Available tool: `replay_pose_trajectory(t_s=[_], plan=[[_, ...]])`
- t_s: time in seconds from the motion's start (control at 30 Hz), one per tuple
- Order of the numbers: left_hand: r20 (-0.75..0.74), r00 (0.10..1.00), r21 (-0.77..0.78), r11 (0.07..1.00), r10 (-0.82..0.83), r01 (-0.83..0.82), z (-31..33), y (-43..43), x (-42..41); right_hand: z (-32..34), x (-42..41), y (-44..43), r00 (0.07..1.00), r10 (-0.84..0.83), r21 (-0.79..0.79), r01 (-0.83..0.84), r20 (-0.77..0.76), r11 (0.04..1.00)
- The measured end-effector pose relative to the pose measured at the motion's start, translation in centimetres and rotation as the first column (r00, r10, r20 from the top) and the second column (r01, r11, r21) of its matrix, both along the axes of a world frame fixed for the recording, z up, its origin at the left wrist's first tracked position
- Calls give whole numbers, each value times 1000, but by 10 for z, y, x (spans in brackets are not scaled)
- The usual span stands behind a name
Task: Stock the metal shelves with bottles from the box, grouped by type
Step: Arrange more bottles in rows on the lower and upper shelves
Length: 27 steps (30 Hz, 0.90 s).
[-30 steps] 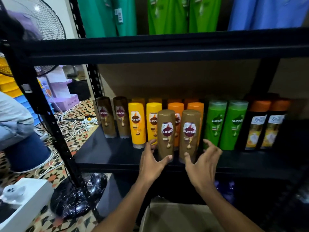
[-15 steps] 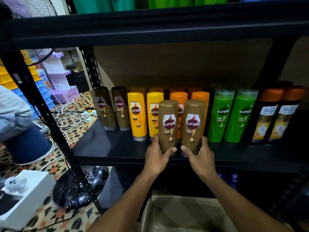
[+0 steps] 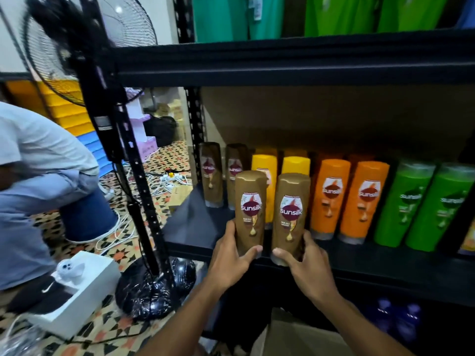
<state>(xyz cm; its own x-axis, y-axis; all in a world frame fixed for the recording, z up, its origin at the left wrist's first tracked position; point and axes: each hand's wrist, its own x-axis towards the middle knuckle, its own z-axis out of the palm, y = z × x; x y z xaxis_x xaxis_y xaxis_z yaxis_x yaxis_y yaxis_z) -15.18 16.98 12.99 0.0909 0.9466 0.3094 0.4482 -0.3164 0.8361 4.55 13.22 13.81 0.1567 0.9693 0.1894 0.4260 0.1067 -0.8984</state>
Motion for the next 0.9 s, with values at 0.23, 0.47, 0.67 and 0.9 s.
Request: replay_pose_trajectory(t_s=[0.23, 0.47, 0.67, 0.9], plan=[[21, 994, 52, 993, 103, -104, 1, 38, -90, -3, -89, 42, 1000, -15, 4, 15, -25, 1000], [113, 972, -63, 978, 204, -198, -19, 84, -120, -1, -144, 101, 997, -79, 27, 79, -8, 996], [146, 964, -143, 969, 220, -200, -28, 120, -122, -7, -161, 120, 975, -220, 24, 220, 10, 975], [111, 960, -114, 963, 257, -244, -33, 121, -117, -11, -167, 124, 947, -315, 64, 311, 66, 948]])
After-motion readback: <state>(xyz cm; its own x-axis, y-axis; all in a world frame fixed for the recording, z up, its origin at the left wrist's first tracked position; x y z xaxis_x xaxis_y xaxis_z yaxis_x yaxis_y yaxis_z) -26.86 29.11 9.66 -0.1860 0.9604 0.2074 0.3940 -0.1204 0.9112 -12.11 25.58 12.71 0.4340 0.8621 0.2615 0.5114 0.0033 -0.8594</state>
